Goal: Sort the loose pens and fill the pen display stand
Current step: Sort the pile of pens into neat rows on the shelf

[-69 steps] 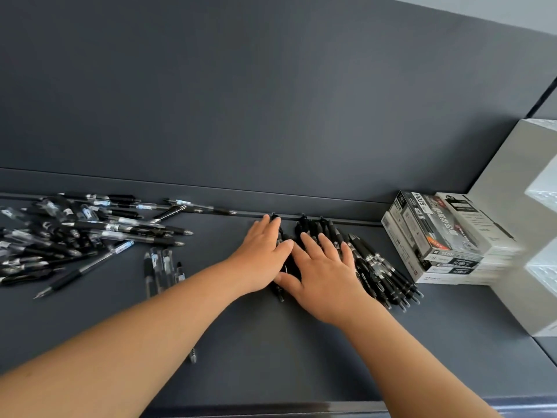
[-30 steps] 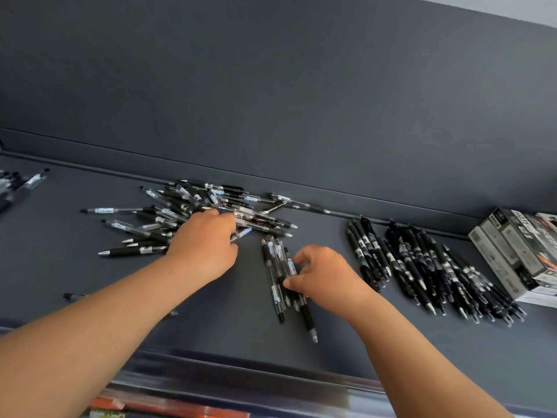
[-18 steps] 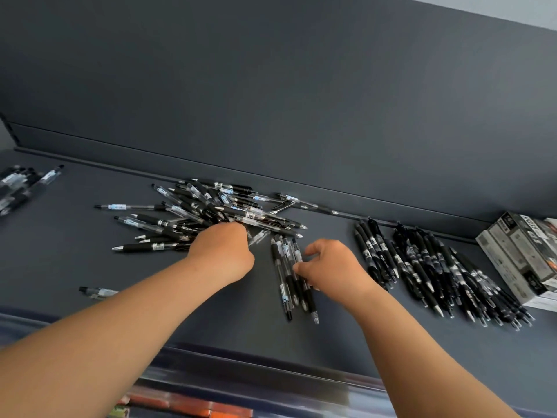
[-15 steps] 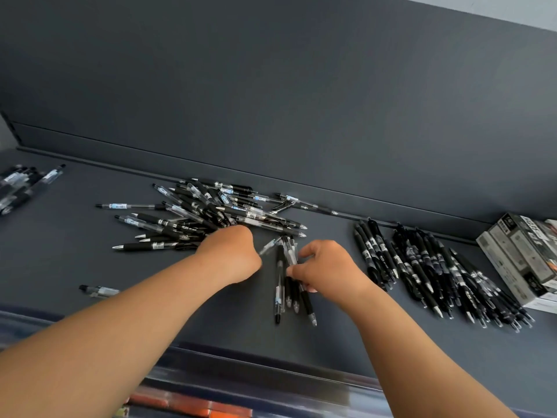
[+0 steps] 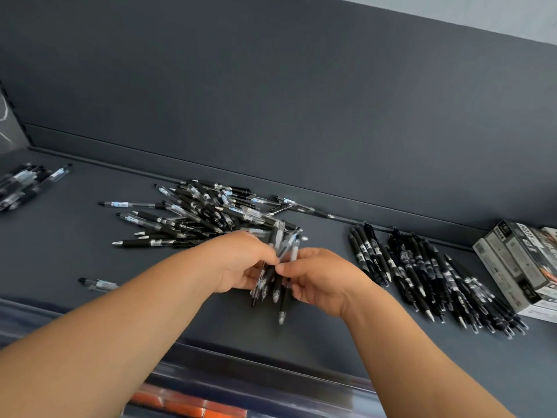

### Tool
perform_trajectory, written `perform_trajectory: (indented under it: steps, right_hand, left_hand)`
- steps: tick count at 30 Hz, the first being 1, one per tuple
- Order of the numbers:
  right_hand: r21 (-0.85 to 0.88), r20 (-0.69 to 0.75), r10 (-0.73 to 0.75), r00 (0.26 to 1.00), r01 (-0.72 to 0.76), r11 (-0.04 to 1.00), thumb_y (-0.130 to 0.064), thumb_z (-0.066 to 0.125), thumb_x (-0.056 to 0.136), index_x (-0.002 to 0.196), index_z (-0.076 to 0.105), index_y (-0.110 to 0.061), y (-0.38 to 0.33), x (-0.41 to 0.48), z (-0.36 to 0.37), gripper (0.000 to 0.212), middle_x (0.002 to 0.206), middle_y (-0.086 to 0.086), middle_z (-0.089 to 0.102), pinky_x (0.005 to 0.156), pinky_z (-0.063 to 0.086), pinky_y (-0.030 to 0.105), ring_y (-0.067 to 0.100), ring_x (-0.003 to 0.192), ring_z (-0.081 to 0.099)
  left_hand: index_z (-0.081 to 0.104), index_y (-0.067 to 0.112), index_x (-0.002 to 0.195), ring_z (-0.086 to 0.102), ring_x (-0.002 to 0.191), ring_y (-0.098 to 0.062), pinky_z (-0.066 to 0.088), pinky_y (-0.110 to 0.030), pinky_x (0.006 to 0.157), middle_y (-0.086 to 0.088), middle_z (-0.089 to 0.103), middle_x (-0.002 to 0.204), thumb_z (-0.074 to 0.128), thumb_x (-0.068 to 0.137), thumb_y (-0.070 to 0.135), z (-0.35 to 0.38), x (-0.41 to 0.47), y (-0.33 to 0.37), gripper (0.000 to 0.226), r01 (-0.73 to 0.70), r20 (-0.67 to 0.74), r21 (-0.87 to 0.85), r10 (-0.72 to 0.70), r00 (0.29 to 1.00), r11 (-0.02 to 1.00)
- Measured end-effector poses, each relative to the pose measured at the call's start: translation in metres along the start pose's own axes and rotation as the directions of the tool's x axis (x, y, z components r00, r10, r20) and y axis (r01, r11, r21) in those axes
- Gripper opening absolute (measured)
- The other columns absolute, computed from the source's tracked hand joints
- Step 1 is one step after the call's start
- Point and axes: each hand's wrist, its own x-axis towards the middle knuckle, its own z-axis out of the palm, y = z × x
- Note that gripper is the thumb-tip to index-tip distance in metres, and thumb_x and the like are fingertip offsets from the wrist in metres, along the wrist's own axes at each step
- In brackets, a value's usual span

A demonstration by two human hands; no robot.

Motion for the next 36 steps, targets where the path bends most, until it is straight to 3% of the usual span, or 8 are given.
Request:
perform_trajectory:
  steps: [5,9,13,16,20,23,30,36]
  right_hand:
    - [0.103,0.089,-0.022,0.996,0.012,0.995,-0.001,0.057,0.089,0.090,0.064,-0.017,-0.010,-0.002,0.011,0.018,0.073,-0.001,0.064,0.047,0.037,0.016,0.009,0.060,0.053]
    - [-0.029,0.055,-0.119,0.991,0.120,0.992,-0.003,0.058,0.090,0.099,0.062,-0.015,-0.021,0.005,0.033,0.016,0.081,0.003,0.065,0.046,0.039,0.017,0.009,0.061,0.055]
    - [-0.178,0.056,-0.219,0.974,0.226,0.958,-0.002,0.060,0.088,0.096,0.062,-0.014,-0.040,0.013,0.066,0.014,0.068,-0.003,0.064,0.046,0.038,0.017,0.007,0.056,0.050]
    - [-0.270,0.095,-0.268,0.959,0.284,0.920,0.000,0.061,0.087,0.089,0.064,-0.015,-0.056,0.020,0.099,0.016,0.068,0.001,0.067,0.049,0.034,0.019,0.008,0.055,0.052]
    - [-0.335,0.100,-0.297,0.950,0.313,0.889,-0.005,0.063,0.087,0.086,0.061,-0.015,-0.080,0.041,0.142,0.011,0.077,0.004,0.061,0.052,0.039,0.021,0.013,0.063,0.050]
    - [-0.283,0.115,-0.274,0.955,0.296,0.912,-0.009,0.062,0.089,0.087,0.058,-0.014,-0.097,0.062,0.178,0.007,0.072,0.002,0.056,0.048,0.041,0.019,0.011,0.059,0.050]
    - [-0.231,0.176,-0.091,0.980,0.131,0.964,-0.010,0.063,0.089,0.079,0.047,-0.017,-0.111,0.117,0.277,0.020,0.060,-0.001,0.052,0.042,0.039,0.018,0.010,0.054,0.046]
    - [-0.336,0.098,-0.022,0.995,0.054,0.940,-0.012,0.064,0.089,0.072,0.047,-0.015,-0.114,0.161,0.332,0.024,0.063,-0.001,0.048,0.050,0.040,0.021,0.009,0.051,0.043]
  left_hand:
    - [0.064,0.007,0.098,0.064,0.080,-0.023,0.051,-0.036,0.072,-0.009,0.068,0.087,0.052,0.089,-0.002,-0.019,-0.007,0.004,0.017,-0.026,0.080,-0.118,0.035,0.996,0.993]
    - [0.062,0.006,0.096,0.060,0.083,-0.026,0.047,-0.041,0.081,-0.011,0.067,0.087,0.050,0.090,-0.005,-0.042,-0.012,0.003,0.017,-0.078,0.011,-0.173,0.081,0.997,0.982]
    - [0.058,0.007,0.081,0.055,0.064,-0.018,0.045,-0.031,0.060,-0.006,0.061,0.069,0.050,0.091,-0.005,-0.073,-0.027,0.005,0.018,-0.140,-0.047,-0.238,0.133,0.990,0.961]
    - [0.063,0.007,0.083,0.059,0.068,-0.016,0.049,-0.032,0.069,-0.006,0.064,0.074,0.051,0.091,-0.004,-0.101,-0.041,0.005,0.018,-0.148,-0.082,-0.242,0.132,0.988,0.959]
    - [0.060,0.005,0.102,0.065,0.069,-0.016,0.056,-0.031,0.070,-0.009,0.065,0.084,0.051,0.092,-0.004,-0.164,-0.059,0.002,0.016,-0.193,-0.274,-0.203,0.134,0.953,0.960]
    - [0.056,0.008,0.098,0.062,0.065,-0.014,0.055,-0.027,0.065,-0.008,0.060,0.083,0.052,0.092,-0.003,-0.227,-0.075,-0.002,0.013,-0.229,-0.479,-0.085,0.162,0.863,0.970]
    - [0.058,0.004,0.096,0.052,0.074,-0.027,0.045,-0.034,0.068,-0.017,0.056,0.087,0.054,0.087,-0.002,-0.355,-0.080,-0.022,0.011,0.006,-0.757,0.254,0.195,0.624,0.967]
    - [0.060,-0.004,0.106,0.054,0.086,-0.030,0.039,-0.030,0.068,-0.022,0.060,0.098,0.048,0.088,0.000,-0.408,-0.056,-0.043,0.022,0.215,-0.765,0.377,0.172,0.621,0.901]
